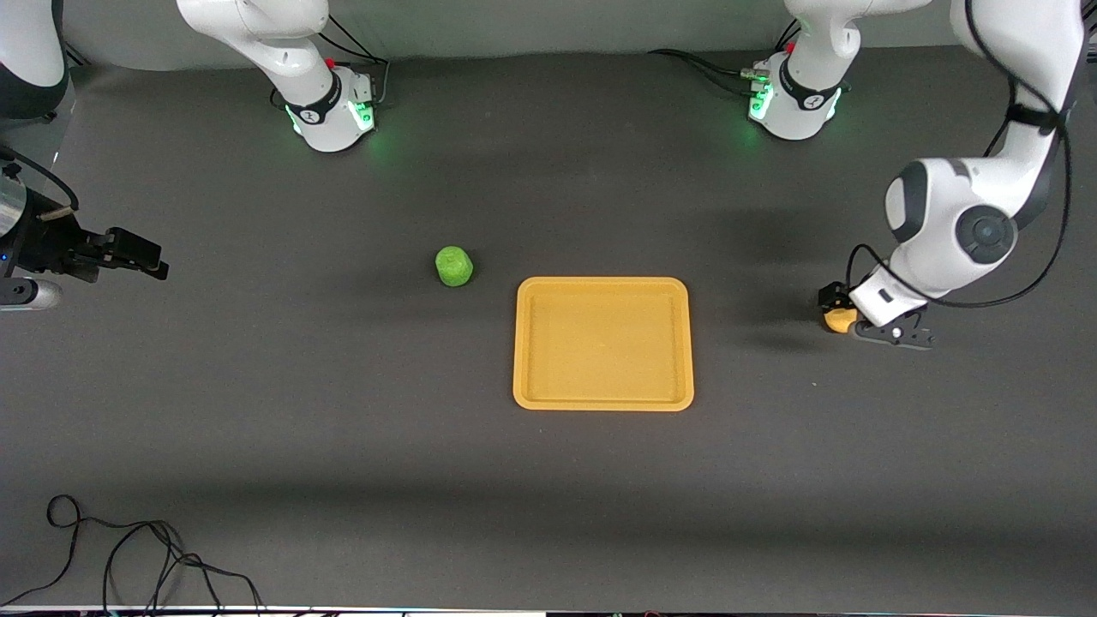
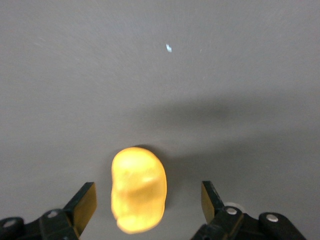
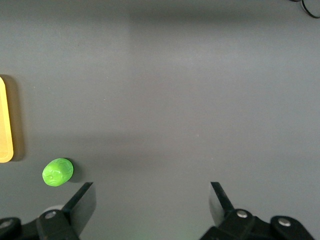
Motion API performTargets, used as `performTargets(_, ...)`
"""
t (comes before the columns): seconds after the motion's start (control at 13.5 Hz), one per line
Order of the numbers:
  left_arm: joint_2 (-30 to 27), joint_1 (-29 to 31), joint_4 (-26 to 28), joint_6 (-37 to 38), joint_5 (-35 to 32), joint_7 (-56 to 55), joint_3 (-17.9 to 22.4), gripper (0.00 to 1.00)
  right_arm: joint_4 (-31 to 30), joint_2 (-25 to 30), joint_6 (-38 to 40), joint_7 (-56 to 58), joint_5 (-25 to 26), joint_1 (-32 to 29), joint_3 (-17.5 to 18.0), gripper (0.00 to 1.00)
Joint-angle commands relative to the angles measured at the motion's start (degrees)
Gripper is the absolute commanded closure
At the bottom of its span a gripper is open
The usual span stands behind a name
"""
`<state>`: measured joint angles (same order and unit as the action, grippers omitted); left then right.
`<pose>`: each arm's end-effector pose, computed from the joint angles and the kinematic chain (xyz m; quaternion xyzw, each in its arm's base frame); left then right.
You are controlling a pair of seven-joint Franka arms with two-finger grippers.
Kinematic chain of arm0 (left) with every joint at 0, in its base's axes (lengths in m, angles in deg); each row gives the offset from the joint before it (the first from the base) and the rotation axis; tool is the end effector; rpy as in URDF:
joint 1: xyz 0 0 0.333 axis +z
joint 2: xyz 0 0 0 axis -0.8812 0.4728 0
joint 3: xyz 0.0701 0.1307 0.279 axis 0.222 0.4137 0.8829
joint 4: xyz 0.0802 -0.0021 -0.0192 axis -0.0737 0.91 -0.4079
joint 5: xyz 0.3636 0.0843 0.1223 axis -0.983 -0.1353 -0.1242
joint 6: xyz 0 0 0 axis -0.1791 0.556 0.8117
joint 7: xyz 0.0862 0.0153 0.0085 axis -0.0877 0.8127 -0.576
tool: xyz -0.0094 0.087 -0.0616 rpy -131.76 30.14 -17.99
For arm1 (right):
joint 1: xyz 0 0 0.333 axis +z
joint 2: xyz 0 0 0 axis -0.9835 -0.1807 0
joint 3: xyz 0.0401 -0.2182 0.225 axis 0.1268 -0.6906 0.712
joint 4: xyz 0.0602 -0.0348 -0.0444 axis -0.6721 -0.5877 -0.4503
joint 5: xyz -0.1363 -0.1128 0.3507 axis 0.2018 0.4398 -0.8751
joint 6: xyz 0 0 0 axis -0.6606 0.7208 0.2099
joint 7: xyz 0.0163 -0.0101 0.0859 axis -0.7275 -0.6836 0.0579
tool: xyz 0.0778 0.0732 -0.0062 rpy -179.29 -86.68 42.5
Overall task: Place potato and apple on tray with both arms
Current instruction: 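Lower the left gripper onto the yellow potato and close it, then carry the potato with the left gripper while the right gripper reaches the apple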
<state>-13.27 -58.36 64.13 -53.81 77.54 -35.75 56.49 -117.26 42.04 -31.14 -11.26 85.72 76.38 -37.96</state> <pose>0.5197 -0.0042 0.2297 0.9947 -0.0920 -0.0450 0.0035 0.5679 -0.0129 0.5884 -0.9997 0.0039 0.0251 0.0014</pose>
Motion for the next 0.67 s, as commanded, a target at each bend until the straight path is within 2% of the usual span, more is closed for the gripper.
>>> performTargets(0.0,4.32,0.17,-0.77,-1.40,-0.49,2.21,0.22,0.07,-0.96,0.28,0.47,1.10,0.12,0.93,-0.18,0.00)
performTargets(0.07,5.03,0.26,-0.77,-1.40,-0.49,2.91,0.22,0.11,-2.62,0.89,0.21,0.49,-1.10,1.97,-0.17,0.00)
performTargets(0.15,5.47,0.18,-0.94,-1.31,-0.40,3.26,0.31,0.21,-4.64,1.68,-0.40,0.13,-2.86,4.33,-0.61,0.00)
performTargets(0.22,5.30,0.26,-1.12,-0.36,-0.40,3.35,0.31,0.40,-5.96,2.38,-1.45,-2.39,-4.26,5.31,-0.53,0.00)
performTargets(0.37,4.17,0.18,-1.82,1.83,-0.40,2.48,0.40,0.69,-7.29,3.00,-2.68,-12.30,-5.16,11.70,-0.44,0.00)
performTargets(0.44,3.29,0.09,-3.39,5.07,-0.40,2.04,0.31,0.75,-7.82,3.00,-3.47,-17.05,-5.16,15.39,-0.52,0.00)
performTargets(0.59,0.22,-0.17,-8.30,16.55,-0.40,-0.06,0.13,0.77,-10.36,3.44,-6.37,-25.24,-5.07,21.55,-0.53,0.00)
